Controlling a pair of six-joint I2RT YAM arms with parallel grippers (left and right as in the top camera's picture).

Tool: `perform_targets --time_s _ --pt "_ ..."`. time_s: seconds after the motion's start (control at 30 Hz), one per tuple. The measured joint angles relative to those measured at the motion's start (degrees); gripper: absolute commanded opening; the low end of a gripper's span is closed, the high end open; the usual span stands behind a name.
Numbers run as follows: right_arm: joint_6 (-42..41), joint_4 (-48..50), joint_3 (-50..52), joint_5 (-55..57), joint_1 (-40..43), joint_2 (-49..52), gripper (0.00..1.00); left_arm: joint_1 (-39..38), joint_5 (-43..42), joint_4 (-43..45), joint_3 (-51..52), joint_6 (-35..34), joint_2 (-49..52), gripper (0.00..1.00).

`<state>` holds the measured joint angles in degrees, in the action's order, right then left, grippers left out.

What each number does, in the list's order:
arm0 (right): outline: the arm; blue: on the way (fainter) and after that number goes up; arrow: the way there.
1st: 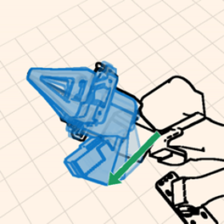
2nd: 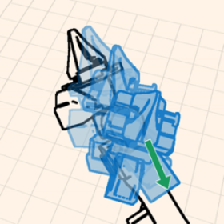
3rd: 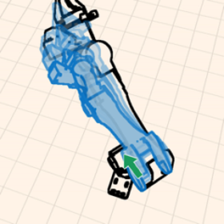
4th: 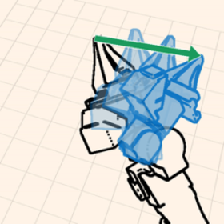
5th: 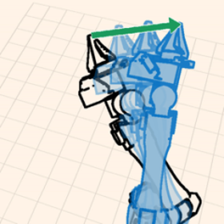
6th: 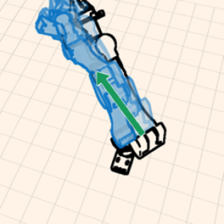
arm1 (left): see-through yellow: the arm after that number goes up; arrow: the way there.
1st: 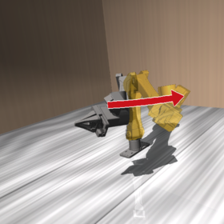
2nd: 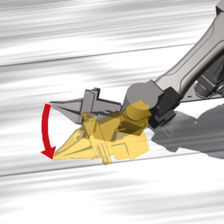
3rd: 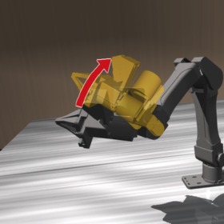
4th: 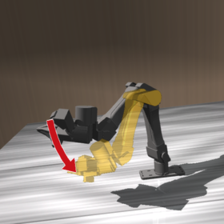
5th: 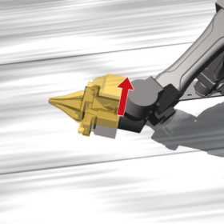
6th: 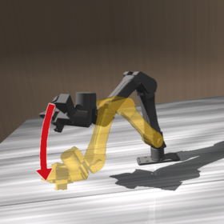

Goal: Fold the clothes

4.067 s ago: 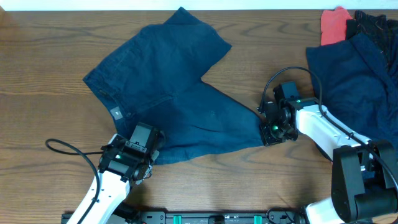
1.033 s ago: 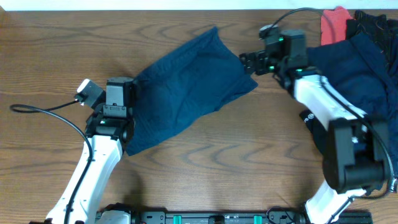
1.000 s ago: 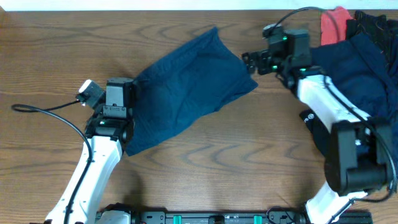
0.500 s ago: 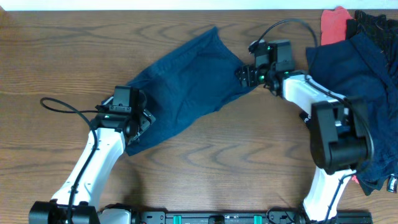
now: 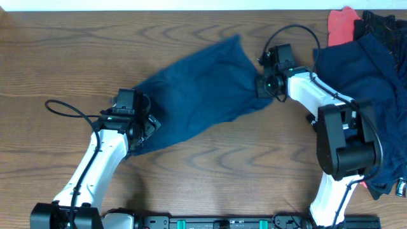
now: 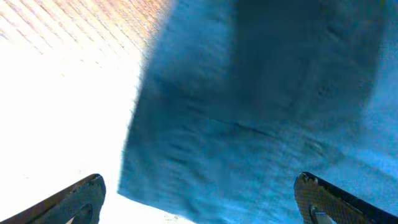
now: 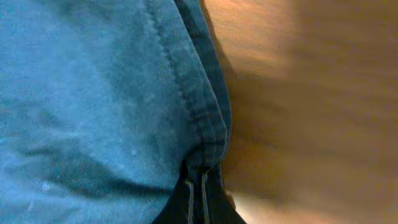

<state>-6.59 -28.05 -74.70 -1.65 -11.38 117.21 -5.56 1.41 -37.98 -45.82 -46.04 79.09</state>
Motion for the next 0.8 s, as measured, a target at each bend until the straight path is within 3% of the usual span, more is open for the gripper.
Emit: perform_targets --time_s 0.13,0.23,0.3,0.33,0.4,0.47,0.57,0.73,0.77,0.8 --pt "-1.8 -3.8 0.0 6.6 0.8 -0.7 0.15 1.1 0.0 0.9 0.0 0.0 0.0 0.98" --pt "-2.6 -6.0 0.0 9.9 1.1 -1.1 0.31 1.4 -0.7 3.6 0.1 1.4 0.0 0.98" --pt "-3.0 -7.9 0.2 11.4 1.1 -1.5 0.50 1.4 -2.3 6.4 0.2 4.4 0.2 0.98" --pt "-3.1 -8.7 0.4 12.0 1.1 -1.9 0.66 1.4 -3.3 7.7 0.2 6.0 0.4 0.98" --pt "-3.3 -9.6 1.0 12.8 1.5 -2.9 0.88 1.4 -5.1 10.0 0.2 8.5 1.5 0.98" --pt "-3.4 -10.5 2.1 12.9 2.0 -4.2 0.96 1.4 -6.3 11.7 0.2 10.3 3.5 0.98" --pt "-2.9 -11.1 3.3 12.9 2.2 -6.7 0.96 1.4 -7.4 13.2 0.2 11.8 7.0 0.98" --pt "-0.9 -10.2 3.6 11.8 2.2 -14.5 0.73 1.4 -7.8 16.7 0.0 13.1 13.7 0.98" --pt "-0.7 -9.9 3.6 11.2 2.2 -16.3 0.67 1.4 -8.7 18.6 -0.2 13.1 14.0 0.88" --pt "-0.2 -9.8 3.6 10.5 2.2 -17.6 0.60 1.4 -9.1 19.6 -0.3 13.2 14.4 0.65"
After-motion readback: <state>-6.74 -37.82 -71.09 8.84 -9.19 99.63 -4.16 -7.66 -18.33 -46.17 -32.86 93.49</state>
